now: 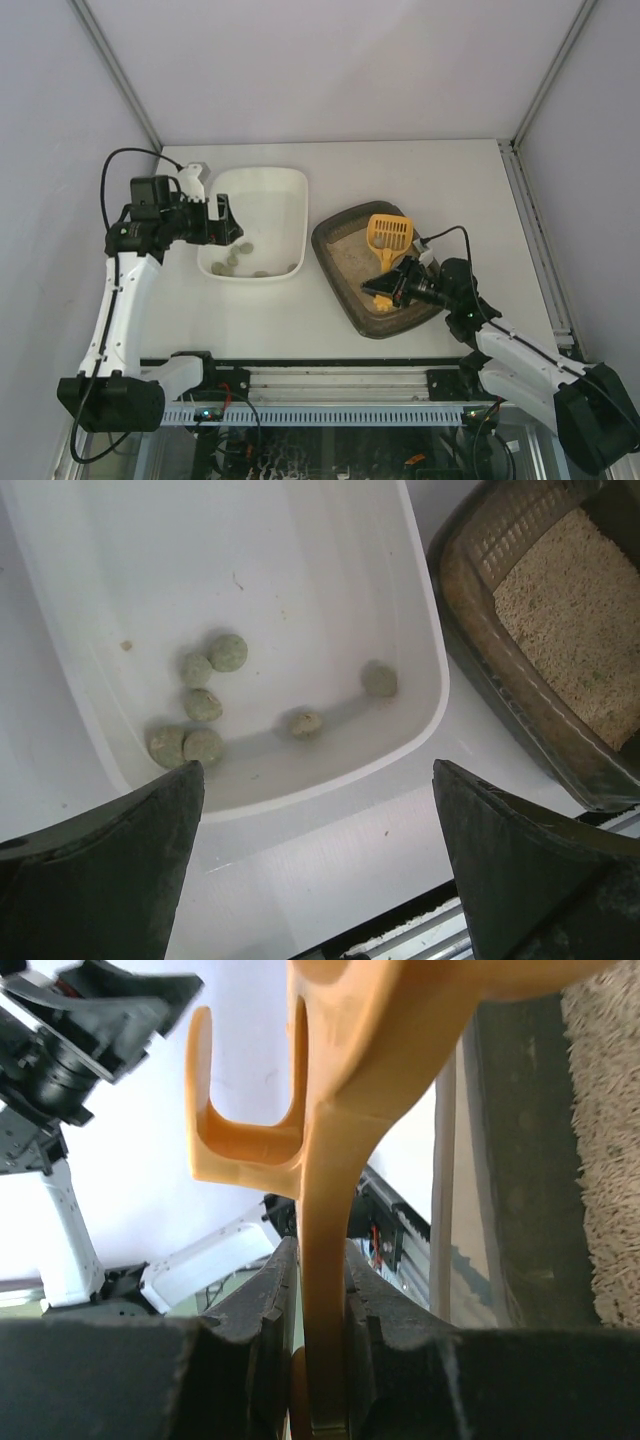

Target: Clean the litter box

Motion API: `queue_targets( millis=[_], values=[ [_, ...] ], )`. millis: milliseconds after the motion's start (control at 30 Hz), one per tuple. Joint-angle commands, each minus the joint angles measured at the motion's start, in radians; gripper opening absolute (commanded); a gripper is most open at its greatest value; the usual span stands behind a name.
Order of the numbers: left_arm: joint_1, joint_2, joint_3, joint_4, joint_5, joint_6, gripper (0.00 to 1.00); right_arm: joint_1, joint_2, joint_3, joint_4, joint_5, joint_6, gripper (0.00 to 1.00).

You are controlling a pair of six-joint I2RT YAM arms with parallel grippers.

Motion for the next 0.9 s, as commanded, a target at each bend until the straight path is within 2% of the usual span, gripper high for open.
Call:
queue_targets(
  millis=[0,133,200,267,367,433,467,533,633,767,867],
  values=[
    [0.041,-0.035,0.091,-0.050,0.013,0.005,1.00,0.028,0.020,0.029,0.109,-0.008,0.013,0.00],
    [0.060,-0.012,0.111,-0.077,0.000,0.001,1.00,0.051,0.001,0.072,0.018,0.024,-0.036,0.00],
    [0.061,-0.019,0.102,-0.063,-0.028,-0.010,1.00,0.045,0.013,0.070,0.047,0.004,-0.013,0.00],
    [0.062,-0.018,0.097,-0.053,-0.044,-0.011,1.00,0.032,-0.002,0.047,0.094,0.047,0.030,0.00],
    [0.062,0.007,0.111,-0.072,-0.063,-0.009,1.00,0.059,0.079,0.094,0.124,-0.009,0.032,0.00],
    [0.062,0.034,0.147,-0.110,-0.067,0.004,1.00,0.051,0.087,0.092,0.164,0.010,0.061,0.00],
    [0.063,0.047,0.170,-0.129,-0.075,0.012,1.00,0.044,0.077,0.109,0.121,0.032,0.042,0.00],
    [0.062,0.069,0.214,-0.154,-0.097,0.029,1.00,0.040,0.078,0.234,-0.116,0.071,-0.080,0.00],
    [0.063,0.091,0.257,-0.174,-0.159,0.055,1.00,0.069,0.164,0.434,-0.343,0.116,-0.238,0.00],
    [0.071,0.108,0.280,-0.166,-0.260,0.062,1.00,0.116,0.385,0.668,-0.509,0.116,-0.334,0.00],
    [0.073,0.146,0.294,-0.176,-0.373,0.019,1.00,0.176,0.613,0.893,-0.655,0.139,-0.435,0.00]
  ],
)
